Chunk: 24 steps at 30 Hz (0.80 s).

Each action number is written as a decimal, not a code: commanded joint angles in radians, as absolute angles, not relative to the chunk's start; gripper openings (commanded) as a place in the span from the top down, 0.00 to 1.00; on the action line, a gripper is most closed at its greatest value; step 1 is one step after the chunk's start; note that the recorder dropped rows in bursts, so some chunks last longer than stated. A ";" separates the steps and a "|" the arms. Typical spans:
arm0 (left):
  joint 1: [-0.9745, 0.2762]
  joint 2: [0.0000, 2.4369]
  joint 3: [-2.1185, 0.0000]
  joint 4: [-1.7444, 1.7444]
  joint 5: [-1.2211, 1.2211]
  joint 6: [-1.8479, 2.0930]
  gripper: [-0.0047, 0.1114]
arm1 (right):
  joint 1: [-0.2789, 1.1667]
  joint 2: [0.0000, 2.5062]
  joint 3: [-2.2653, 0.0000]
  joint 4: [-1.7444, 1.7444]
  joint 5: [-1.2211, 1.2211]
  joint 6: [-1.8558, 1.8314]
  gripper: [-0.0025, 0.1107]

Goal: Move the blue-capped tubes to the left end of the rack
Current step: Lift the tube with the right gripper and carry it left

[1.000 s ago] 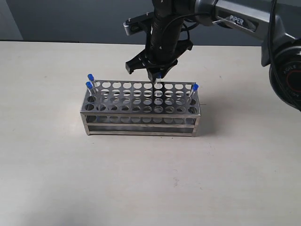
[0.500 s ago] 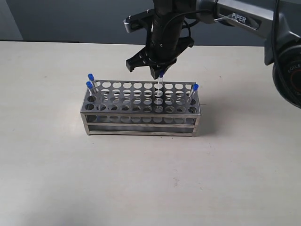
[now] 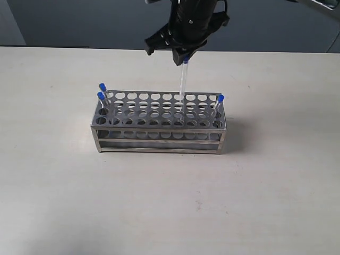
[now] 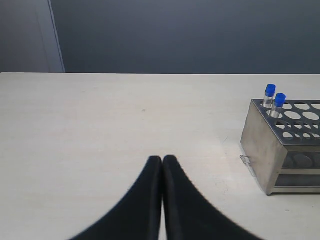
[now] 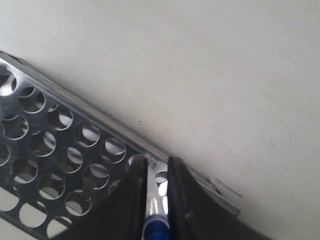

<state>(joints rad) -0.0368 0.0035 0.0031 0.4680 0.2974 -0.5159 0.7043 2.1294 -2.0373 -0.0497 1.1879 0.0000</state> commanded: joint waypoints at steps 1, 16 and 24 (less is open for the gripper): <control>-0.042 0.000 0.000 0.464 0.291 -0.516 0.95 | 0.730 2.084 -2.039 -0.058 1.200 -0.033 0.98; -0.042 0.000 0.000 0.466 0.291 -0.516 0.95 | 0.903 2.068 -2.039 0.072 1.104 -0.195 0.98; -0.042 0.000 0.000 0.466 0.291 -0.516 0.95 | 0.939 2.118 -2.115 0.085 1.090 -0.234 0.98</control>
<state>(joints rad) -0.0368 0.0035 0.0031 0.4680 0.2974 -0.5159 0.9379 2.0939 -2.0775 0.0819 1.0936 -0.2163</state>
